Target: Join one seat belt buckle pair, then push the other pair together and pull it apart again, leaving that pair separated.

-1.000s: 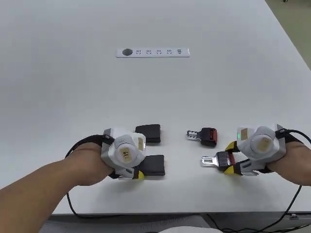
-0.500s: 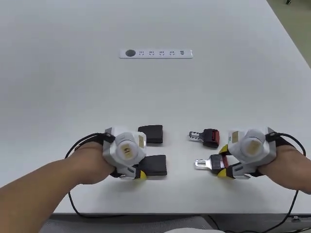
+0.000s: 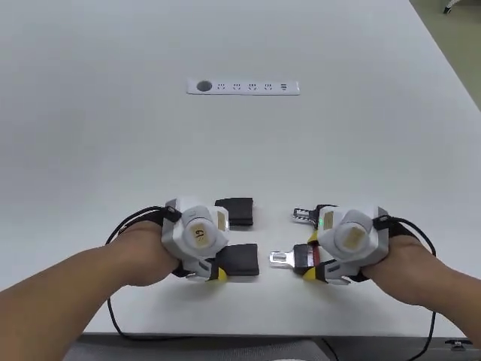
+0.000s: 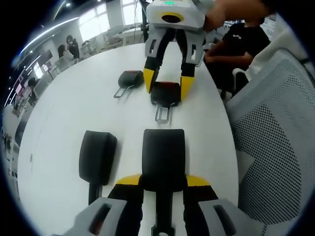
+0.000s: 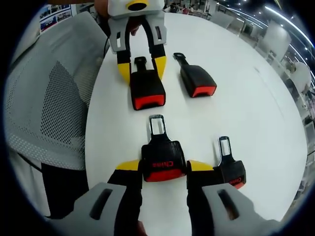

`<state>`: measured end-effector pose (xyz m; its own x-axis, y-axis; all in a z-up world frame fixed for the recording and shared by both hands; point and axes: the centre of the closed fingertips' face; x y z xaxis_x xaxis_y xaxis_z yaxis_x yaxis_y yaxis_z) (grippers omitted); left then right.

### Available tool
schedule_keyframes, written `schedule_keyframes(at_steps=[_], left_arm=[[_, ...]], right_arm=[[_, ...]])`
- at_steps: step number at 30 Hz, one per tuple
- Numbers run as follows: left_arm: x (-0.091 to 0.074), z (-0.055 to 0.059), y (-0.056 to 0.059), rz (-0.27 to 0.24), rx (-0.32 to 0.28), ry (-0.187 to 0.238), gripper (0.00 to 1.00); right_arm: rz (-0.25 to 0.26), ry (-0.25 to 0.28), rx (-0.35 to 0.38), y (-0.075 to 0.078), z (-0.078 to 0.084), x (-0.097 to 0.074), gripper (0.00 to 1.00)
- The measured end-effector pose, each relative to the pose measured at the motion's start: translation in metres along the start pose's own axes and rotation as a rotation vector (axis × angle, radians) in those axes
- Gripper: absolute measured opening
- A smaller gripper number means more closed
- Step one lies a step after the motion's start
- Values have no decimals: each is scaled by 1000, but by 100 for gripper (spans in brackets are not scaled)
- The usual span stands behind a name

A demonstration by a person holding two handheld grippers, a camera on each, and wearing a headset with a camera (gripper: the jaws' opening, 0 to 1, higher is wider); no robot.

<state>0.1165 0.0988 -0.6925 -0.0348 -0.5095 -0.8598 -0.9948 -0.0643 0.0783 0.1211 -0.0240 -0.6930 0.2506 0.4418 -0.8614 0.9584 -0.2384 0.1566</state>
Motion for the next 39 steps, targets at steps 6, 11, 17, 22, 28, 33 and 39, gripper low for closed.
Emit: schedule_keyframes(at_steps=[6,11,17,22,28,33,39], left_arm=[[1,1,0,1,-5,-1,31],[2,1,0,-1,-12,0,32],[2,-1,1,2,-9,-9,31],[2,-1,0,11,-18,4,31],[2,-1,0,23,-5,31,30],[2,-1,0,21,-6,33,29],[1,-5,3,29,19,17,29]], right_arm=[[-8,4,-16,-7,-15,6,33],[-3,-3,-26,-8,-19,8,33],[-3,17,-42,-9,-24,13,33],[-16,32,-28,-7,-24,16,33],[-21,55,-18,-9,-27,16,31],[-22,63,-17,-10,-31,17,31],[-32,66,-38,-15,-45,26,30]])
Point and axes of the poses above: the centre of the closed fingertips' face, and the gripper's own axes: x roughly forward along the fingers, y roughly to its right, z roughly out of its underside, and after that the axes turned 6 degrees about z, right-handed
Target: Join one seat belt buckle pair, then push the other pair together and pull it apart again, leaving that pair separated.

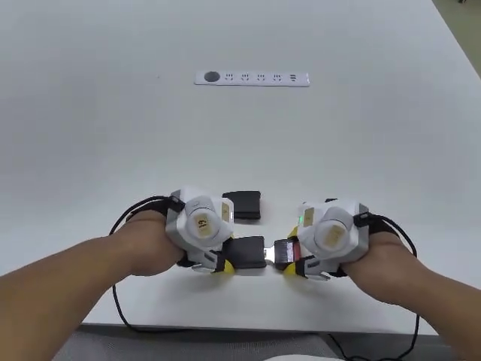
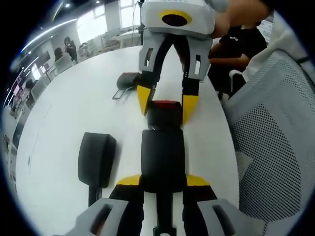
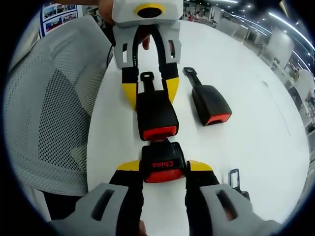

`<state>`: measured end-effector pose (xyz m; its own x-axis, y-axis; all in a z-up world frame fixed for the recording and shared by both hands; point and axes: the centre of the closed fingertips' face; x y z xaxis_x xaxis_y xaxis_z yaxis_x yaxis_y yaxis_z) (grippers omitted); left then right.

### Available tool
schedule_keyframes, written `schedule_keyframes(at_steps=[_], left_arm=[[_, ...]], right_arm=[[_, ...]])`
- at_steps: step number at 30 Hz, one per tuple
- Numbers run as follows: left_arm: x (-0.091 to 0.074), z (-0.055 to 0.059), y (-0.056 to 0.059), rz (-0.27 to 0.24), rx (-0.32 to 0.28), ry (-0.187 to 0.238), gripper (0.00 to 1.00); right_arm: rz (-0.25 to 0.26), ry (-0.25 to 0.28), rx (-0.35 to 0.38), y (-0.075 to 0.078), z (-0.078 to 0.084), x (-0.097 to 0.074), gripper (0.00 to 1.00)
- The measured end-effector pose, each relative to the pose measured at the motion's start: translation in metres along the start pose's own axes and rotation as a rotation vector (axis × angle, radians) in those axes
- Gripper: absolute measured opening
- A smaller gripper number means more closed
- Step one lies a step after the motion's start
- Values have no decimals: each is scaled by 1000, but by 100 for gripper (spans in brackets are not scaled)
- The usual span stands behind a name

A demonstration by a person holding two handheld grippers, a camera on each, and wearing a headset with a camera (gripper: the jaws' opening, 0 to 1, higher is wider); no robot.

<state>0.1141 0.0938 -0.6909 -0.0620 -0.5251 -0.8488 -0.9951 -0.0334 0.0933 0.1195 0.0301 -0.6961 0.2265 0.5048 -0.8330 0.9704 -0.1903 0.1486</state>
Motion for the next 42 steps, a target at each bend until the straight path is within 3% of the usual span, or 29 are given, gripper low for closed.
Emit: schedule_keyframes(at_steps=[3,10,14,17,35,40,42], left_arm=[[0,0,-1,4,7,-15,29],[-1,6,-4,0,-9,-27,29],[0,6,-4,-8,-14,-13,27],[1,7,-5,-5,-4,-32,27],[-2,10,-8,-24,-28,-21,27],[-1,8,-10,-19,-37,-42,29],[-1,8,-9,-17,-24,-43,30]], right_arm=[[-9,-10,-14,-3,-7,0,30],[2,-17,-23,-5,-2,-8,29],[10,1,-31,-4,-2,-12,28],[12,-13,-44,-2,0,-12,27],[8,-30,-11,4,8,-10,28],[5,-41,-8,4,6,-8,30],[-18,-42,22,5,6,-9,31]])
Point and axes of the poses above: the centre of the closed fingertips' face, and the gripper's own axes: x roughly forward along the fingers, y roughly to its right, z roughly out of its underside, and after that the axes turned 6 degrees about z, right-handed
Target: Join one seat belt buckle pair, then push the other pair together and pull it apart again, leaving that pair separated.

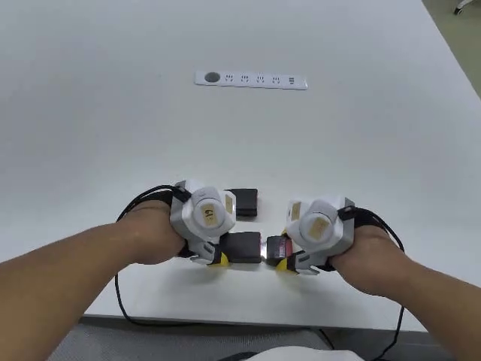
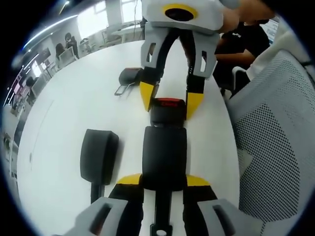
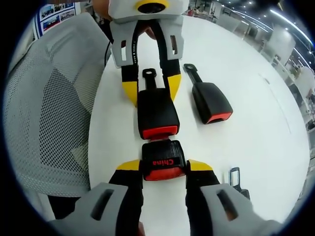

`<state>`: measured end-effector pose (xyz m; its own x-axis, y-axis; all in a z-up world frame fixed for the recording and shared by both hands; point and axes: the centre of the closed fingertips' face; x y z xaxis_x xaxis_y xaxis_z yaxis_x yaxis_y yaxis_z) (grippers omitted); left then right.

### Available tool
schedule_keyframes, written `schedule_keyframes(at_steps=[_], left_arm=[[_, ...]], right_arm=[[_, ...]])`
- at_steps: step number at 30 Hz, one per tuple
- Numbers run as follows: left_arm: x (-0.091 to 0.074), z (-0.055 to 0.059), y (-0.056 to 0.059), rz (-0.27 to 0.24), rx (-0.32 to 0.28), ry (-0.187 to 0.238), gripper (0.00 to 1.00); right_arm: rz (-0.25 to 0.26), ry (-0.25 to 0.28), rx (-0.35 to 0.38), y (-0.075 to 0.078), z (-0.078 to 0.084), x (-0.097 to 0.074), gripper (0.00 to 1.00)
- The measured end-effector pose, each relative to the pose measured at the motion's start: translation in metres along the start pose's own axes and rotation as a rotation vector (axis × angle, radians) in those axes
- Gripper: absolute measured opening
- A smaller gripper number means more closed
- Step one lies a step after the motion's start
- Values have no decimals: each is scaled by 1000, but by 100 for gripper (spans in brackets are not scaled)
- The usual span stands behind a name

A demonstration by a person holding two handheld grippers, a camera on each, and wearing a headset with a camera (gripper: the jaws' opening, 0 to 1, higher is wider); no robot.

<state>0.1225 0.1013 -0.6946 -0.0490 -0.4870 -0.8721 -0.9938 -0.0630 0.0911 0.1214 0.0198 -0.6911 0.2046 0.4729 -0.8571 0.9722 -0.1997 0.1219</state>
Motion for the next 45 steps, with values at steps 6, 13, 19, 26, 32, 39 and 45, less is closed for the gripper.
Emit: schedule_keyframes(at_steps=[6,13,19,26,32,39,45], left_arm=[[-3,-1,5,-16,-38,2,31],[-36,-12,-6,-50,-100,108,34],[-57,-21,-29,-94,-120,139,37],[-53,-29,-60,-136,-89,121,39],[-48,-28,-82,-118,-7,61,39],[-31,-24,-92,-76,-14,15,45],[-15,-23,-90,-35,7,-10,42]], right_arm=[[-5,9,-34,0,0,2,33],[15,38,-1,8,-2,-20,36],[60,52,28,29,3,-41,37],[122,26,53,64,22,-49,36],[151,-17,48,88,46,-50,35],[146,-54,61,104,65,-43,37],[83,-77,60,103,75,-29,32]])
Point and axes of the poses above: the centre of the closed fingertips' face, and the gripper's own axes: x roughly forward along the fingers, y roughly to its right, z roughly out of its underside, and after that the axes turned 6 degrees about z, right-handed
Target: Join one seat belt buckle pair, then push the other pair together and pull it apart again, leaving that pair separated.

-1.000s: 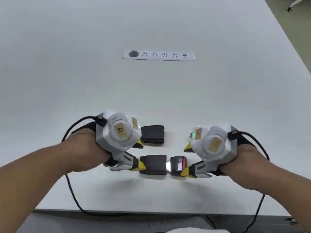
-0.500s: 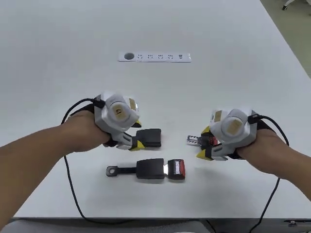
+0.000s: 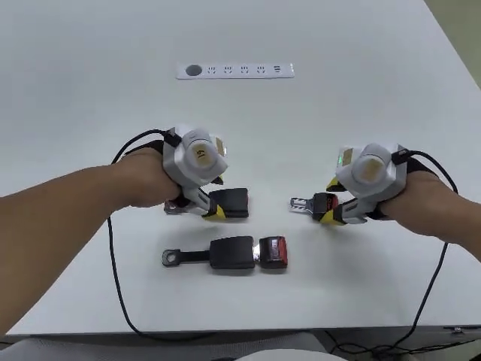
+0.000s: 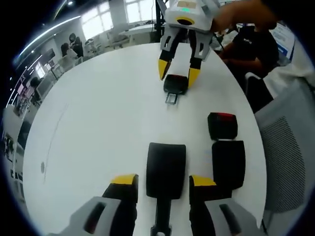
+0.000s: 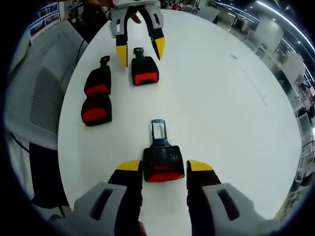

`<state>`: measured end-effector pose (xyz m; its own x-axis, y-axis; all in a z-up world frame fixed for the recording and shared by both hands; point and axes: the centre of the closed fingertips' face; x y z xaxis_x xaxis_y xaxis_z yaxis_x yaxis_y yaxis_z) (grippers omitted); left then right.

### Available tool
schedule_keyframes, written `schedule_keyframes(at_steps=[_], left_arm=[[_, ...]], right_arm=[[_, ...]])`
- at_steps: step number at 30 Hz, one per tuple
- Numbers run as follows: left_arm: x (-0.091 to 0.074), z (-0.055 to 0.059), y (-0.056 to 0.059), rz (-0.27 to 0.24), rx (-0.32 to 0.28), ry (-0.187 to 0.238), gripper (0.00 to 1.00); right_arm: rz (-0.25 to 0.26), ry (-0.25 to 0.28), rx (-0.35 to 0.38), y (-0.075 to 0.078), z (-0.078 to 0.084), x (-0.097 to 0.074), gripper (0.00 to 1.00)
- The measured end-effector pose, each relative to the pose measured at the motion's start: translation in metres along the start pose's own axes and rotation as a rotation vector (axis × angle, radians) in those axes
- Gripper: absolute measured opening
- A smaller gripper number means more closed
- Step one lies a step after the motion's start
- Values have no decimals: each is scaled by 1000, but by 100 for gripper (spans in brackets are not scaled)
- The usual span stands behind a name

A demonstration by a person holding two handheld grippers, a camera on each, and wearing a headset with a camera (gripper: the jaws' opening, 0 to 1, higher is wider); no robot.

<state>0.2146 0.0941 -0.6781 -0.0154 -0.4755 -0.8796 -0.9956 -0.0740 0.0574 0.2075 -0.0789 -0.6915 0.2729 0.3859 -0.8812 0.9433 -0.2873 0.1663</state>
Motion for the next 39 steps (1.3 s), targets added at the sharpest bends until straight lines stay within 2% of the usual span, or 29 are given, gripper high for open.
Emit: schedule_keyframes(at_steps=[3,5,9,10,11,13,18,25,29,35,37,39], left_arm=[[3,-1,-5,5,-3,5,37],[5,-3,-1,24,0,13,33],[4,-4,1,26,-2,11,33],[5,-4,2,33,52,1,33],[5,-3,2,36,76,-9,32],[8,-1,0,34,69,-17,32],[14,4,-1,30,115,-61,32],[14,3,0,42,75,-59,32],[14,5,-1,42,77,-65,32],[15,5,-1,37,67,-55,32],[15,5,-1,31,59,-53,32],[14,5,0,28,58,-53,32]], right_arm=[[-10,4,-16,0,-1,-2,32],[-15,9,-31,0,-2,-1,32],[-38,-5,-91,-2,-4,-2,31],[-43,-9,-107,-2,-4,-2,31],[-49,-13,-121,-1,-4,-2,31],[-52,-9,-131,-2,-5,-1,30],[-58,-10,-136,-1,-11,3,30],[-63,3,-153,-10,-35,12,29],[-67,7,-161,-13,-52,22,29],[-60,-25,-164,-15,-65,30,29],[-61,-46,-200,-19,-67,30,29],[-65,-54,-204,-22,-73,32,29]])
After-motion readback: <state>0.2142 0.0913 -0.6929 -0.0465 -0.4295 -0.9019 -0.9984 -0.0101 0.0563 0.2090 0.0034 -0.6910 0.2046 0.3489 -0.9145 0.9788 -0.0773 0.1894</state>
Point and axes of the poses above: the centre of the closed fingertips' face, and the gripper's own axes: x roughly forward along the fingers, y roughly to its right, z roughly out of its underside, and after that the axes turned 6 degrees about z, right-handed
